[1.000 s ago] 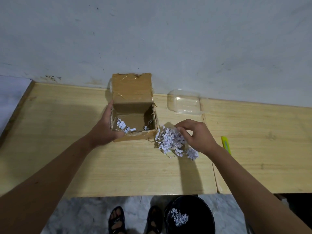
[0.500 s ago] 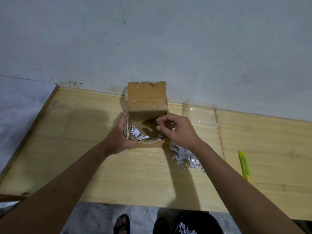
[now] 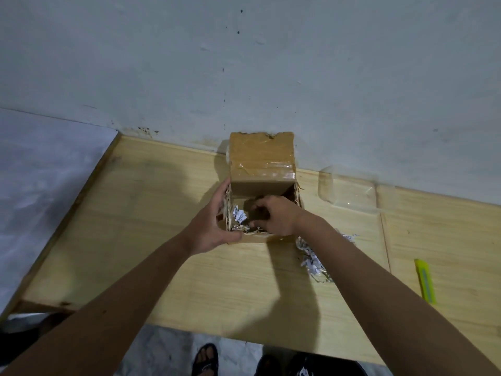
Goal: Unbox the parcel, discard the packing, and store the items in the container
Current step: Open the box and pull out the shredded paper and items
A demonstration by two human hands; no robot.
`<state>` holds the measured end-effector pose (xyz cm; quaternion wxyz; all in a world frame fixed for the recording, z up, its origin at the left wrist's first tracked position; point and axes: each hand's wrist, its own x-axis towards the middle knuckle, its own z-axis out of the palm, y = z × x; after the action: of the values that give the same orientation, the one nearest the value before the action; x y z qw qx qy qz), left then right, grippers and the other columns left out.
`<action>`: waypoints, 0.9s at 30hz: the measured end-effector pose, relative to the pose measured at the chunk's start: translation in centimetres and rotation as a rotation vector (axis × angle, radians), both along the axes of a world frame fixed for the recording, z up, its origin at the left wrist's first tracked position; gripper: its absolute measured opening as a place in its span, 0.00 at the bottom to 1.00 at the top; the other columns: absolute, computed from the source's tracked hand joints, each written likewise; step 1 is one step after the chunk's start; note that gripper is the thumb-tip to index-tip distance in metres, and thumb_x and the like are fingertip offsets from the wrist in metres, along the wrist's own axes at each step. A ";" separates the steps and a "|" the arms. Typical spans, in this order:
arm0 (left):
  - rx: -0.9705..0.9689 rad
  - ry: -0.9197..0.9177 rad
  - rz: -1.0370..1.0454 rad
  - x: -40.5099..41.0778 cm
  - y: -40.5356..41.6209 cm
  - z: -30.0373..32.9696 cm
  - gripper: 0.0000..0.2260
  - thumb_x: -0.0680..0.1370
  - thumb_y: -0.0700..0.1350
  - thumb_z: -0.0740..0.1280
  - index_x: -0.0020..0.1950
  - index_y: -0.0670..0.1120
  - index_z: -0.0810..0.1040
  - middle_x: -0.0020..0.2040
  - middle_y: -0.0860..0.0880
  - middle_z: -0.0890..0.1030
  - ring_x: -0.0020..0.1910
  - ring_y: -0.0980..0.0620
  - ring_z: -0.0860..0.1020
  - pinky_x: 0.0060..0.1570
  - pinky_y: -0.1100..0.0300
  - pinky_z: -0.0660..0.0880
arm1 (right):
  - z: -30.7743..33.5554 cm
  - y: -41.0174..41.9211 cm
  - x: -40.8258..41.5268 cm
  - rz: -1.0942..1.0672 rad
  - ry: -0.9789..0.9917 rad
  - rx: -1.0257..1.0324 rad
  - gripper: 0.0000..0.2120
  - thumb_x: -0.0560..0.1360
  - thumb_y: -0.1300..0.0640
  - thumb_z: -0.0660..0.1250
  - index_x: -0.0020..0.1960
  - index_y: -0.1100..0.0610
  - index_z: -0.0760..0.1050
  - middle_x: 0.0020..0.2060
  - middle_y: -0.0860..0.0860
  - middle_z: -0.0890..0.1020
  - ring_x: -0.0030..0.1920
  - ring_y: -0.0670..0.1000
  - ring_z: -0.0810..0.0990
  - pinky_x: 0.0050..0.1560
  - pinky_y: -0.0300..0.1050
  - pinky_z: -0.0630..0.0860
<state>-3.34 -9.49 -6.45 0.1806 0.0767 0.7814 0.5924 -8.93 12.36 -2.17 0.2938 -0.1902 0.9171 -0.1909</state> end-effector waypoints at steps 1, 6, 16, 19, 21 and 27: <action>-0.002 -0.001 0.007 0.0 0.0 0.0 0.57 0.68 0.30 0.80 0.84 0.57 0.49 0.69 0.67 0.70 0.65 0.62 0.79 0.59 0.63 0.78 | -0.3 -0.1 -0.1 0.003 -0.017 0.009 0.24 0.78 0.46 0.73 0.70 0.55 0.77 0.66 0.54 0.80 0.67 0.56 0.78 0.67 0.46 0.73; -0.011 0.020 0.010 -0.1 0.1 0.0 0.57 0.68 0.30 0.80 0.85 0.56 0.48 0.71 0.64 0.72 0.66 0.56 0.80 0.60 0.61 0.78 | -1.2 -0.5 -0.8 -0.102 -0.096 -0.131 0.24 0.75 0.52 0.77 0.69 0.53 0.78 0.63 0.50 0.82 0.64 0.52 0.79 0.66 0.42 0.73; -0.026 0.051 0.006 -0.3 0.1 -0.3 0.56 0.69 0.32 0.80 0.85 0.56 0.48 0.73 0.58 0.74 0.69 0.55 0.78 0.63 0.58 0.78 | -3.0 -1.1 -1.3 -0.237 -0.262 -0.467 0.25 0.72 0.65 0.79 0.67 0.56 0.80 0.58 0.52 0.85 0.59 0.50 0.83 0.66 0.45 0.78; -0.026 0.064 0.005 -0.3 0.0 -0.4 0.56 0.69 0.32 0.80 0.85 0.55 0.48 0.75 0.56 0.72 0.70 0.53 0.77 0.63 0.57 0.78 | -2.9 -0.9 -1.3 -0.280 -0.156 -0.497 0.24 0.71 0.58 0.80 0.66 0.53 0.80 0.58 0.47 0.85 0.56 0.46 0.84 0.65 0.45 0.79; -0.021 0.072 -0.004 -0.3 0.0 -0.4 0.56 0.69 0.32 0.80 0.85 0.55 0.48 0.77 0.53 0.71 0.70 0.53 0.78 0.63 0.57 0.79 | -2.6 -1.0 -1.2 -0.237 -0.151 -0.436 0.24 0.74 0.53 0.79 0.68 0.49 0.79 0.56 0.46 0.85 0.50 0.43 0.84 0.58 0.43 0.79; -0.021 0.053 -0.002 -0.3 0.1 -0.3 0.55 0.70 0.32 0.80 0.84 0.58 0.49 0.79 0.58 0.67 0.72 0.62 0.73 0.66 0.61 0.76 | -2.5 -1.5 -0.8 -0.109 -0.303 -0.320 0.13 0.80 0.55 0.72 0.64 0.50 0.82 0.60 0.46 0.85 0.61 0.47 0.82 0.67 0.45 0.76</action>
<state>-3.68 -9.44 -6.78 0.1612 0.0915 0.7920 0.5817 -9.71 10.91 -4.67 0.3835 -0.1539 0.8294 -0.3759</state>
